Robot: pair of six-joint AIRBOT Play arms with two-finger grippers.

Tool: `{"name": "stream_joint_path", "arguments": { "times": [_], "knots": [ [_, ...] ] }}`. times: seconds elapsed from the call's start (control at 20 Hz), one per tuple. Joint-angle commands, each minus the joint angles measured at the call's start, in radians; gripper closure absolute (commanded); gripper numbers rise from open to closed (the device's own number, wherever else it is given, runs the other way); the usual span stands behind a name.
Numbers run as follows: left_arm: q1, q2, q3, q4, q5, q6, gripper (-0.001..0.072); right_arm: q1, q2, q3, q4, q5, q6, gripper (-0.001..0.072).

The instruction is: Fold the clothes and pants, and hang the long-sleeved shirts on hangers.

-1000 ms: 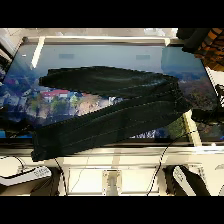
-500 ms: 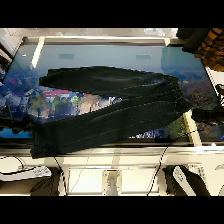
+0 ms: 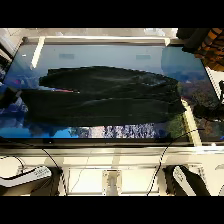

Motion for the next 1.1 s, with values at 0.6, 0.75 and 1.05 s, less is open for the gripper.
{"name": "stream_joint_path", "arguments": {
  "times": [0.6,0.75,1.05],
  "knots": [
    [0.180,0.001,0.008,0.100,-0.156,-0.011,0.0210,0.000,-0.094,-0.146,0.116,-0.190,-0.097,0.0166],
    [0.256,0.001,0.008,0.380,-0.242,-0.177,0.0209,0.000,-0.219,-0.145,0.223,-0.253,-0.042,0.0174],
    [0.322,0.001,0.008,0.476,-0.374,-0.217,0.0209,0.062,-0.348,-0.145,0.309,-0.365,0.022,0.0236]
  ]
}}
